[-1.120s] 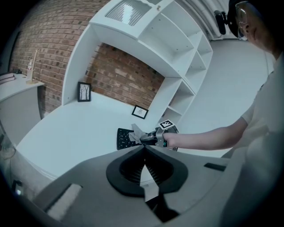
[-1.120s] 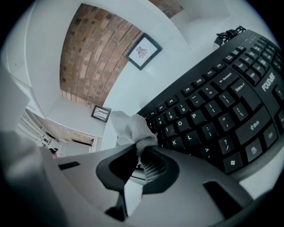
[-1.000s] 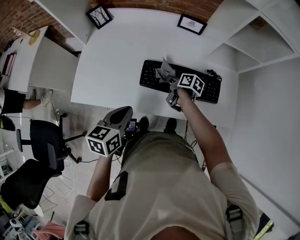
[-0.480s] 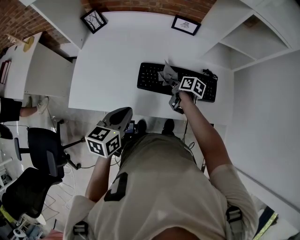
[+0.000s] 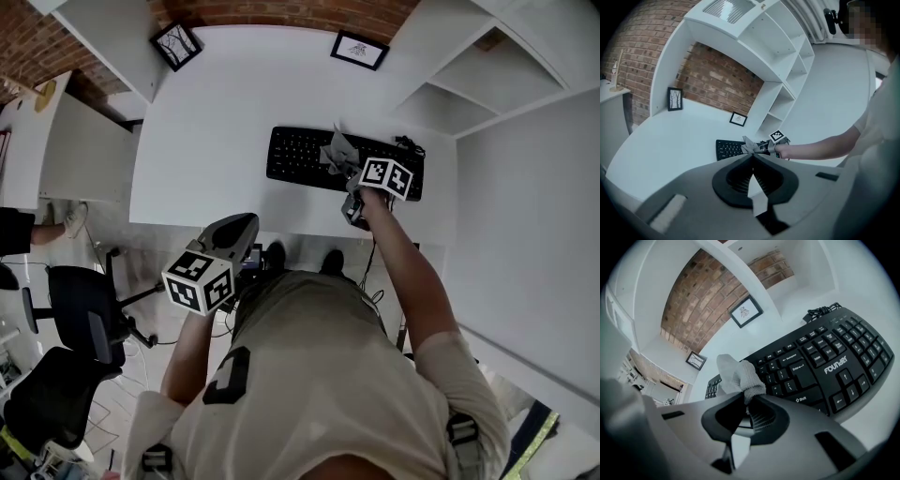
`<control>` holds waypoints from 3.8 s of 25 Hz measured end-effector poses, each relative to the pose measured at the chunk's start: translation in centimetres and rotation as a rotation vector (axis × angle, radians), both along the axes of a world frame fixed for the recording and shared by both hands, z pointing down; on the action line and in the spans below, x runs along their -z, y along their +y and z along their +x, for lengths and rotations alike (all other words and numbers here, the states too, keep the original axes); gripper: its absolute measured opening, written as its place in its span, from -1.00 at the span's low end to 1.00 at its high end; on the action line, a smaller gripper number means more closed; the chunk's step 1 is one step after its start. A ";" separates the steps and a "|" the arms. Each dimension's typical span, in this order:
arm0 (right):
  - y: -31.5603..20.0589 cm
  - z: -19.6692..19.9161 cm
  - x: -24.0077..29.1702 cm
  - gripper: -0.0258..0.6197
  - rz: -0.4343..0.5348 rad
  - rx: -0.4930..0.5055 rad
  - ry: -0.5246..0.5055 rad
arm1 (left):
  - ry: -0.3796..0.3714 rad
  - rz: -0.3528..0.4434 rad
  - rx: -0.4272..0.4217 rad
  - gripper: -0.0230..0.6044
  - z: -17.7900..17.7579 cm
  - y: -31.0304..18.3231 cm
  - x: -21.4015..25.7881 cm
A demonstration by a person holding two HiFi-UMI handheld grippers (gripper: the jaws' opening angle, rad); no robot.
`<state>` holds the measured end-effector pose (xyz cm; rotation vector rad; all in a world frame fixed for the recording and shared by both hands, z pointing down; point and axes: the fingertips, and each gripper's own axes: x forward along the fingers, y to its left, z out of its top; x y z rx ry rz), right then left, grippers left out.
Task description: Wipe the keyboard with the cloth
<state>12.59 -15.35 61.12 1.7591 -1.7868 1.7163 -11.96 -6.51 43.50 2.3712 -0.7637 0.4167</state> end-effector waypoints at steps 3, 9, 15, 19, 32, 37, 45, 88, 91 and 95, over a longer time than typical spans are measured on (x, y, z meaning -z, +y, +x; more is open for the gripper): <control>0.3 0.8 0.0 -0.87 0.005 0.018 0.008 | -0.003 0.006 0.012 -0.91 1.1 0.3 0.4; 0.5 2.4 -0.1 -0.87 0.021 0.012 -0.031 | -0.016 0.008 0.028 -0.91 3.9 1.7 0.7; 1.0 3.9 -0.1 -0.87 0.021 0.001 -0.056 | -0.033 0.012 0.051 -0.91 5.6 2.8 0.9; 1.4 5.0 -0.3 -0.87 0.018 -0.007 -0.064 | -0.039 0.023 0.048 -0.91 6.7 3.2 1.1; 2.7 9.0 -0.4 -0.87 0.006 -0.036 -0.025 | -0.027 0.042 0.018 -0.92 9.0 3.0 1.5; 3.9 11.0 -0.5 -0.87 0.010 -0.074 -0.011 | -0.023 0.043 -0.002 -0.91 9.5 2.9 1.5; 5.2 14.3 -0.5 -0.87 0.004 -0.117 0.059 | -0.022 0.051 -0.041 -0.92 10.7 2.5 1.8; 3.9 18.5 6.5 -0.87 0.230 -0.279 0.125 | -0.061 0.107 0.087 -0.91 4.5 -1.1 3.0; 1.5 14.8 8.5 -0.87 0.278 -0.228 0.081 | -0.042 0.110 0.114 -0.91 3.1 -1.5 3.6; -1.6 9.8 10.1 -0.87 0.321 -0.173 0.001 | -0.041 0.115 0.130 -0.91 1.9 -1.5 3.4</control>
